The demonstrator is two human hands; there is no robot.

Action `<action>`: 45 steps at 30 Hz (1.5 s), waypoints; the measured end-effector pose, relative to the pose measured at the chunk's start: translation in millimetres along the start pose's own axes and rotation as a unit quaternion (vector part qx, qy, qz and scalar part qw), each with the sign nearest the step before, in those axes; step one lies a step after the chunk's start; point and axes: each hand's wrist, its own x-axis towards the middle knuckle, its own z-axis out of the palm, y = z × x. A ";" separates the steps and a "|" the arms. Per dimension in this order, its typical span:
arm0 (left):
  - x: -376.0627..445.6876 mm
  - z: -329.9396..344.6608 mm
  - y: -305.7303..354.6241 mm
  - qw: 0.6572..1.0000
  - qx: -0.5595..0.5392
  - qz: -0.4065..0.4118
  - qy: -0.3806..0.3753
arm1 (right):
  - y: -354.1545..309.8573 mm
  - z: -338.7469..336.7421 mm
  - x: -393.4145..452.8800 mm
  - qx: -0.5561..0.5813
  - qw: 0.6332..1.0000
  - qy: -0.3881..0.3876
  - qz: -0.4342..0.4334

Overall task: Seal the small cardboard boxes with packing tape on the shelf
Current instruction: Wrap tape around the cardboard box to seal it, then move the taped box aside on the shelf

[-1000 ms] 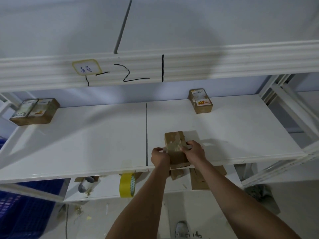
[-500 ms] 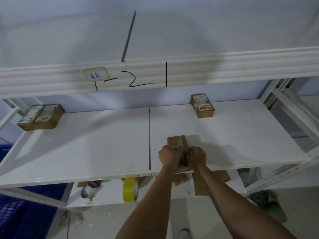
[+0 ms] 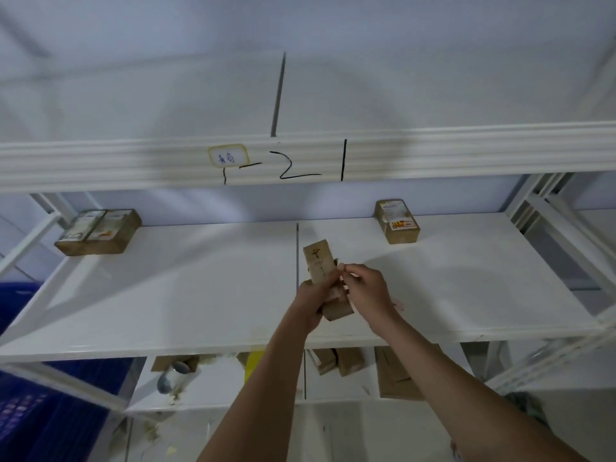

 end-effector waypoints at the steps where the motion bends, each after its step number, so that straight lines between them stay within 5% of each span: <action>1: -1.8 -8.1 3.7 1.000 0.005 0.005 -0.001 | -3.2 -1.9 2.2 0.030 0.999 0.002 0.013; 5: -11.0 -32.9 9.7 0.998 0.034 0.009 -0.051 | -4.9 -1.7 14.0 -0.028 0.996 0.053 0.065; 8: -18.2 -42.3 12.6 0.996 -0.006 0.018 -0.092 | -5.9 6.6 16.0 0.067 0.978 -0.067 0.188; 11: -19.3 -48.7 13.5 0.995 0.002 0.045 -0.088 | -10.0 18.3 8.8 0.120 0.969 -0.138 0.166; 17: -16.5 -49.9 17.2 0.985 0.065 0.084 0.137 | -22.5 63.6 -0.7 0.047 0.990 -0.070 0.109; 22: -18.3 -72.6 25.1 0.963 0.138 0.109 0.204 | -28.1 97.9 -2.5 -0.019 0.992 -0.054 0.116; 31: -25.5 -106.7 26.7 0.937 0.231 0.148 0.218 | -33.7 141.7 -18.5 -0.088 0.991 0.024 0.102; 40: -57.3 -129.6 24.6 0.968 0.149 0.067 0.191 | -40.4 155.5 -33.7 -0.051 0.991 0.034 0.115; 45: -77.3 -143.4 14.5 0.935 0.222 0.072 0.265 | -55.1 167.5 -45.4 -0.121 0.985 -0.074 0.100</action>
